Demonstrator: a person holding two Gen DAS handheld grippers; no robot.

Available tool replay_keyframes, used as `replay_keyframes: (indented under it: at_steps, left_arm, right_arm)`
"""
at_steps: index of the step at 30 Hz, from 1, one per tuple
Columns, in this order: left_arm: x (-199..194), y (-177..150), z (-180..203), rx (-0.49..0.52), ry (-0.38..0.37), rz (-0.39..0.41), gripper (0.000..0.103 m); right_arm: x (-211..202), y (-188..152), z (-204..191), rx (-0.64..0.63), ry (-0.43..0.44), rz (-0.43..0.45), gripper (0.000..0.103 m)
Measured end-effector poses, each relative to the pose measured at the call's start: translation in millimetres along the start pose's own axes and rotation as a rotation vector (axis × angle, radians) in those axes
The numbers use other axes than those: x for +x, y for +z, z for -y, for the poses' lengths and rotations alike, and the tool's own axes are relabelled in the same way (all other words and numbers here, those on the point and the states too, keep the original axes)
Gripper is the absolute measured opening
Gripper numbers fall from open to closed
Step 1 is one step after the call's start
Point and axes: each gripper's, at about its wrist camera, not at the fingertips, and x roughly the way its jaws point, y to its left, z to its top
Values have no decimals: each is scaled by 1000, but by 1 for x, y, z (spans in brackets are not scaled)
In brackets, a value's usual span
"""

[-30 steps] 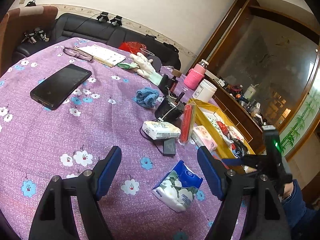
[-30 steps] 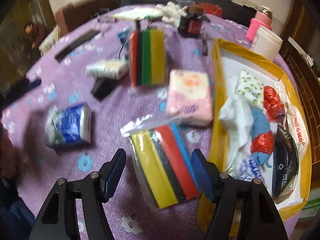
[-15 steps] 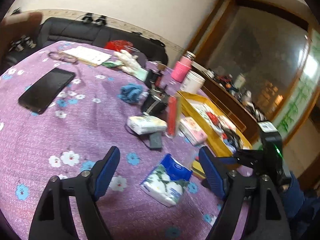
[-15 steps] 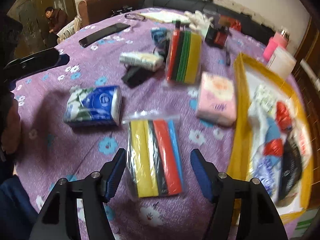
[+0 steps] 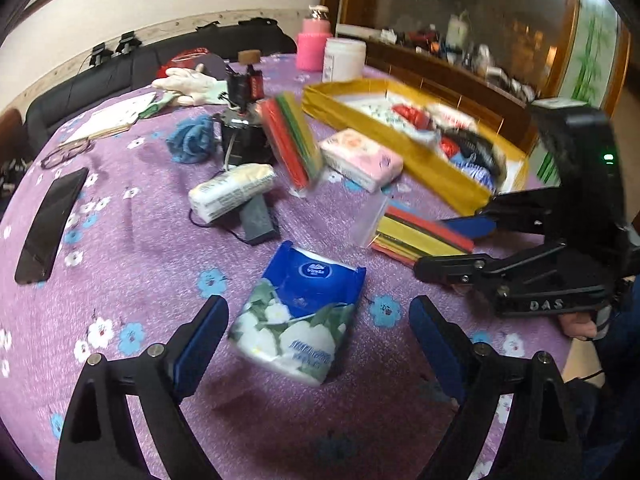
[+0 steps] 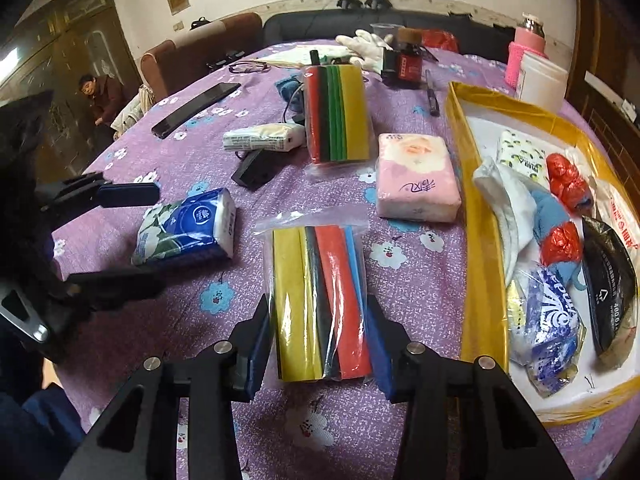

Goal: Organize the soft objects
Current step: 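Grasp the clear bag of coloured strips with the right tool while the left grasps the blue tissue pack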

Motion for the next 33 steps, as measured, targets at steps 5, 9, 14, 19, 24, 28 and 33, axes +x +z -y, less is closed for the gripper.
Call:
replay_keyframes:
  at_steps: [5, 9, 14, 19, 24, 28, 33]
  left_arm:
    - [11, 8, -2, -21, 50, -15, 54]
    - [4, 9, -11, -76, 65, 41, 42]
    - [-11, 11, -35, -222, 82, 158, 36]
    - [-10, 10, -55, -308, 101, 137, 36]
    - [0, 9, -60, -321, 70, 74, 59]
    - [11, 8, -60, -322, 55, 22, 73]
    - [22, 11, -42, -232, 74, -25, 51]
  right_arm:
    - [-1, -2, 4, 25, 22, 20, 48]
    - [0, 0, 1, 16, 3, 13, 47]
    - [-11, 25, -7, 29, -8, 69, 47]
    - [-11, 57, -27, -19, -48, 104, 47]
    - [-1, 57, -29, -22, -34, 83, 47]
    - [6, 53, -22, 7, -19, 67, 47]
    - [8, 51, -18, 11, -8, 64, 47]
